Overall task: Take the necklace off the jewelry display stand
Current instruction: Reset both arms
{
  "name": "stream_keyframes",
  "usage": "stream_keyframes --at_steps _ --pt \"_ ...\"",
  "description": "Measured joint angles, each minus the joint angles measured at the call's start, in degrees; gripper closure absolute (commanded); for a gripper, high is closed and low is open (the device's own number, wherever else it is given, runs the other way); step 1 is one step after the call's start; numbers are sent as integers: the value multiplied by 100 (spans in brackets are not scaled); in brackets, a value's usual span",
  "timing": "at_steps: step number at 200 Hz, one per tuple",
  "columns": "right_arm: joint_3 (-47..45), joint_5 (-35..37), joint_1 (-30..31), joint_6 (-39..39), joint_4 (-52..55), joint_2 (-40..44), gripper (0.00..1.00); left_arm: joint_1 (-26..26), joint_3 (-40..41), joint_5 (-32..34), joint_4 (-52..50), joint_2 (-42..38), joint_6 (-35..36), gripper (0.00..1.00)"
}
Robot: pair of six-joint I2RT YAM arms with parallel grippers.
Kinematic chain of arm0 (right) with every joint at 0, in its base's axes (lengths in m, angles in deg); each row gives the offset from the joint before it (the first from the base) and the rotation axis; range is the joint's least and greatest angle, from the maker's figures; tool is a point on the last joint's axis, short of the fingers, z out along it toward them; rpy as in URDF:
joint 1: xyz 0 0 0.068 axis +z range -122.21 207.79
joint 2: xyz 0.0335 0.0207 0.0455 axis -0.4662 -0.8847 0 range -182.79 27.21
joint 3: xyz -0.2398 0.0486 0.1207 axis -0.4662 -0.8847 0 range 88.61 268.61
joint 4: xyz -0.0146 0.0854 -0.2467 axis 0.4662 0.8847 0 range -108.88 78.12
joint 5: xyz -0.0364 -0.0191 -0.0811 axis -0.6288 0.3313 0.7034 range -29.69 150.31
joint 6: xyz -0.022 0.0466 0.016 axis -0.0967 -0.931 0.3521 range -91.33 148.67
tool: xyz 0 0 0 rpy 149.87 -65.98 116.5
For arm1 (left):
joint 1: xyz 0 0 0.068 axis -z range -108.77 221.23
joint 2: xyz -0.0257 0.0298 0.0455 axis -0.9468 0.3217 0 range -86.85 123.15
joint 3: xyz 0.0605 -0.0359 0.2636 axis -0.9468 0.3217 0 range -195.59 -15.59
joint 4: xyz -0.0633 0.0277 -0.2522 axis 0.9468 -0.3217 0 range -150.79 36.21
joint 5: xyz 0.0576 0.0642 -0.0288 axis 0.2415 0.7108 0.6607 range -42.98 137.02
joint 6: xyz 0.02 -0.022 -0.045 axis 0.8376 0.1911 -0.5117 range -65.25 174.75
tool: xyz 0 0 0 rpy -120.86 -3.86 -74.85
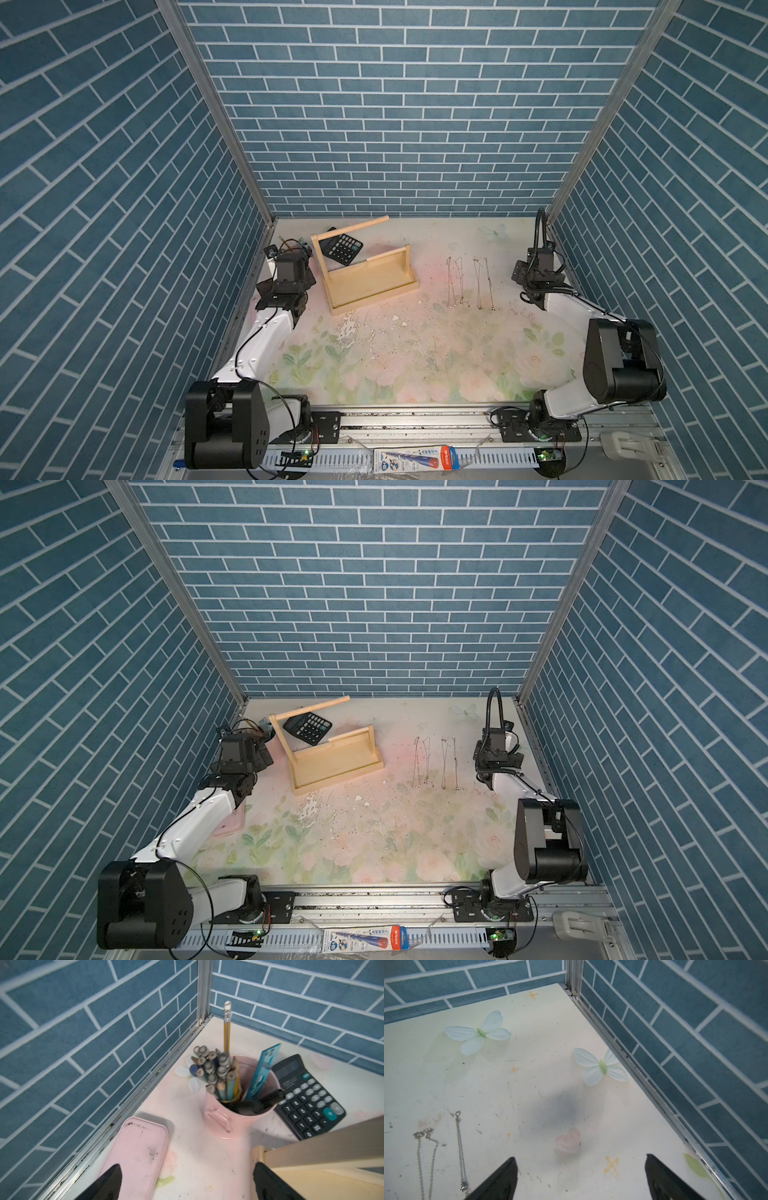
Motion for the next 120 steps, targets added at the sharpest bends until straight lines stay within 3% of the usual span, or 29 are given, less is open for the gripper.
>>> stream_keyframes --at_steps 61,120 --pt "-522 529 0 367 -1091 31 3 -420 890 396 1655 531 232 1" --pt "-791 627 2 573 -1427 227 4 -431 1657 -96 3132 1099 573 1"
